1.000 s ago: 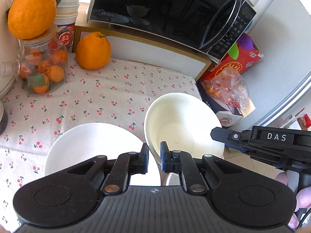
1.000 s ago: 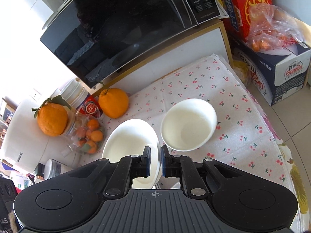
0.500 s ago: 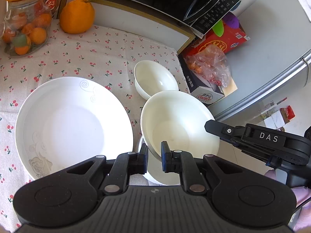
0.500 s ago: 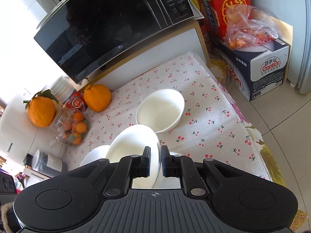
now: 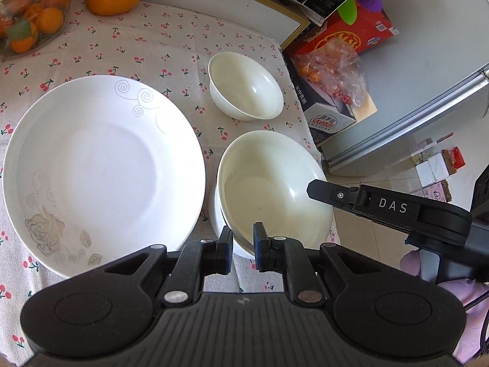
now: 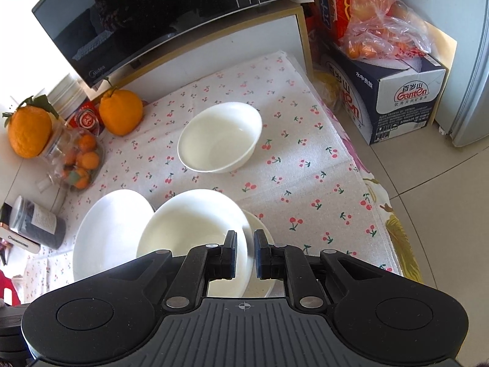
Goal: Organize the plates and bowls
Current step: 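Lift the cream bowl with both grippers and carry it over the white bowl, then lower the cream bowl into the white bowl and open both grippers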
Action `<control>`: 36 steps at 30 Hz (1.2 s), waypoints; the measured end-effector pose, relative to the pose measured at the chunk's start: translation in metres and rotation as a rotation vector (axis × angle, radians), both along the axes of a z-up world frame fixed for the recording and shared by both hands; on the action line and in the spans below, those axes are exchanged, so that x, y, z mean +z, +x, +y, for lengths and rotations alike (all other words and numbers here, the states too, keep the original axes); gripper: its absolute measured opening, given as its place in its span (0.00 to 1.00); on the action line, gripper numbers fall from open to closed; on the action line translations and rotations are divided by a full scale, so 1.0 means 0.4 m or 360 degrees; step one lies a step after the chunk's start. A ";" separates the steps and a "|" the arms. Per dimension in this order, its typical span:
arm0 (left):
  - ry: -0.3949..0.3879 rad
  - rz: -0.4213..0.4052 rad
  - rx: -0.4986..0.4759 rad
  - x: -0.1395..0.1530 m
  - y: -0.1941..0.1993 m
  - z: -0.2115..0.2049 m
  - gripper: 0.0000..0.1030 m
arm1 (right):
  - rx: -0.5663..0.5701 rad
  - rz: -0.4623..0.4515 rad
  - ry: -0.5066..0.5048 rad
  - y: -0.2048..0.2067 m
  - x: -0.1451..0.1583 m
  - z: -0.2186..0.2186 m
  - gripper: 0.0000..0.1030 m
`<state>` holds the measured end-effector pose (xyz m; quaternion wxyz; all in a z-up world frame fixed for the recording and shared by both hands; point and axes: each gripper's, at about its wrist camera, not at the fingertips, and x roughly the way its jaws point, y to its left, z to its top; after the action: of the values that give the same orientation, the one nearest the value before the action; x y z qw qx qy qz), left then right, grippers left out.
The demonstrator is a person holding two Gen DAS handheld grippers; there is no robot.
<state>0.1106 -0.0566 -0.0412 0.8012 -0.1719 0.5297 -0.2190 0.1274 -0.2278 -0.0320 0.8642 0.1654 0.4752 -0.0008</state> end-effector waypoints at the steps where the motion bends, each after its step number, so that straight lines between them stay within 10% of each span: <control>1: 0.0000 0.0009 -0.0007 -0.002 0.001 -0.002 0.12 | -0.0001 0.0006 -0.0005 0.001 -0.003 -0.001 0.12; 36: 0.0162 -0.0008 -0.0043 -0.023 0.001 -0.037 0.14 | -0.0005 0.0049 -0.0065 0.017 -0.036 -0.002 0.15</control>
<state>0.1110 -0.0715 -0.0504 0.8073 -0.1231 0.5403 -0.2028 0.1343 -0.2286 -0.0463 0.8599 0.1484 0.4881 -0.0143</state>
